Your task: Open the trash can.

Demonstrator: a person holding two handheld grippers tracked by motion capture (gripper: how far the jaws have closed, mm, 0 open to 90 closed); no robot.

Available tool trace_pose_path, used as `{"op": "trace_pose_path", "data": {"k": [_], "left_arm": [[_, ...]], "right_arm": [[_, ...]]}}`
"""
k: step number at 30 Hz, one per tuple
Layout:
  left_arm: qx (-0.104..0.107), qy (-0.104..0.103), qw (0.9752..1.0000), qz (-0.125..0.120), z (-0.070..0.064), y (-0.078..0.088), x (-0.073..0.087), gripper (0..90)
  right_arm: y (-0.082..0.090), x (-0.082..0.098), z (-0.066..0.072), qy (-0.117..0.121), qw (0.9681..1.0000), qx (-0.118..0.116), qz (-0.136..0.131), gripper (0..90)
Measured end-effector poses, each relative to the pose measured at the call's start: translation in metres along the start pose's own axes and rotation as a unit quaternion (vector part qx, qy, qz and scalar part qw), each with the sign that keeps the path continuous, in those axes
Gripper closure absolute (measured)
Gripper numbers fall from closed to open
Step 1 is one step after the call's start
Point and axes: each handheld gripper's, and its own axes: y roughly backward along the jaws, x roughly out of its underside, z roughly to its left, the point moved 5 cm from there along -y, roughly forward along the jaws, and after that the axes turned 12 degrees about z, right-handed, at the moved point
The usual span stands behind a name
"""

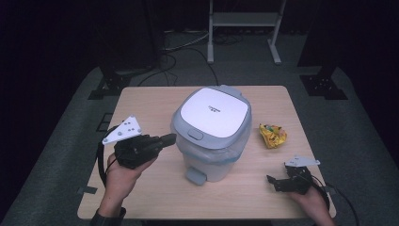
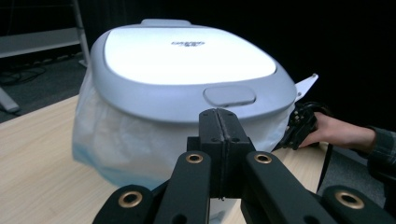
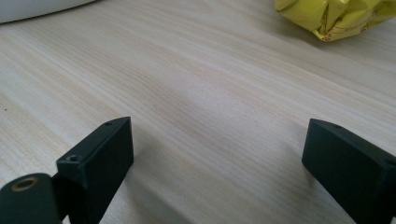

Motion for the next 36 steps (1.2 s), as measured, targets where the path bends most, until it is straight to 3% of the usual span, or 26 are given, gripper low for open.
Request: {"op": "trace_pose_path", "data": {"k": [7, 27, 36], "left_arm": [[0.011, -0.012, 0.9998, -0.006, -0.005, -0.010, -0.013, 90.0], [0.020, -0.029, 0.9994, 0.006, -0.007, -0.038, -0.024, 90.0], [0.024, -0.035, 0.9991, 0.004, -0.011, -0.042, -0.025, 90.0]], "right_arm": [[0.000, 0.000, 0.000, 0.000, 1.0000, 0.000, 0.000, 7.8], [0.000, 0.000, 0.000, 0.000, 1.0000, 0.000, 0.000, 7.8], [0.000, 0.000, 0.000, 0.000, 1.0000, 0.000, 0.000, 7.8]]}}
